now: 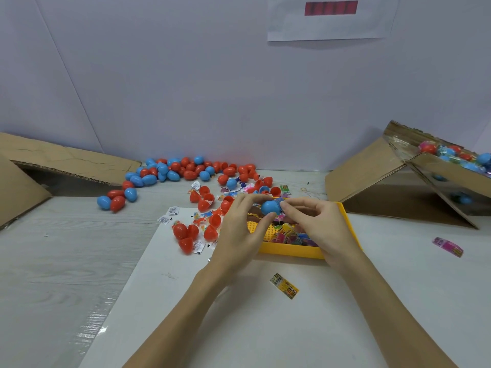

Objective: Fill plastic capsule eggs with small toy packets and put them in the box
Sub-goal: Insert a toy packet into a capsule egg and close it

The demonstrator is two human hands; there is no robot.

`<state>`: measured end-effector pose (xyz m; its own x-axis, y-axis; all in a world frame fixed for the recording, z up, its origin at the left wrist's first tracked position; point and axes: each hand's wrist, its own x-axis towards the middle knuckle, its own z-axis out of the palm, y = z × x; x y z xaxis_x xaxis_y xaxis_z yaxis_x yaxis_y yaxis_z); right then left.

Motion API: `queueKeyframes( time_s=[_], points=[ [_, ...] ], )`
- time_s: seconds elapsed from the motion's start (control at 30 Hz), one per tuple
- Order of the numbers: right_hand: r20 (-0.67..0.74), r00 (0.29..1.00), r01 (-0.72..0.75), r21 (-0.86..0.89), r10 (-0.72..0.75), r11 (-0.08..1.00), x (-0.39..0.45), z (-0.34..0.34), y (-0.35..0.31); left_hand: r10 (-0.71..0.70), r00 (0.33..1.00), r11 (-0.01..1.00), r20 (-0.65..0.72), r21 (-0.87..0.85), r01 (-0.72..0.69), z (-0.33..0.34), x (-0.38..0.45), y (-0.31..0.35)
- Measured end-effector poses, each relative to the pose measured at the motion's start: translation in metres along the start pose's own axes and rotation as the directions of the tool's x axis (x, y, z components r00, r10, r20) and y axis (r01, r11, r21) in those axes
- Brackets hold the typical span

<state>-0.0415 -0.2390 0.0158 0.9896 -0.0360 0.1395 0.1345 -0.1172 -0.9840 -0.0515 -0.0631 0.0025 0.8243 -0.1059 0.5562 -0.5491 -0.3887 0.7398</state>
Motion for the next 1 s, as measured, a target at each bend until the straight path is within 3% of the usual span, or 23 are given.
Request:
queueKeyframes(
  time_s=[0.13, 0.33, 1.0],
  points=[
    [0.074, 0.997, -0.039, 0.161, 0.027, 0.986, 0.000, 0.002, 0.000, -0.079, 0.996, 0.986, -0.041, -0.147, 0.072, -0.003, 0.002, 0.002],
    [0.066, 0.997, 0.033, 0.091, -0.039, 0.995, 0.000, 0.002, -0.003, -0.160, 0.985, 0.951, -0.071, -0.278, 0.135, -0.005, 0.004, 0.005],
    [-0.015, 0.988, 0.151, 0.037, -0.151, 0.988, -0.008, 0.009, -0.011, -0.071, 0.996, 0.974, -0.054, -0.221, 0.057, -0.004, 0.003, 0.009]
  ],
)
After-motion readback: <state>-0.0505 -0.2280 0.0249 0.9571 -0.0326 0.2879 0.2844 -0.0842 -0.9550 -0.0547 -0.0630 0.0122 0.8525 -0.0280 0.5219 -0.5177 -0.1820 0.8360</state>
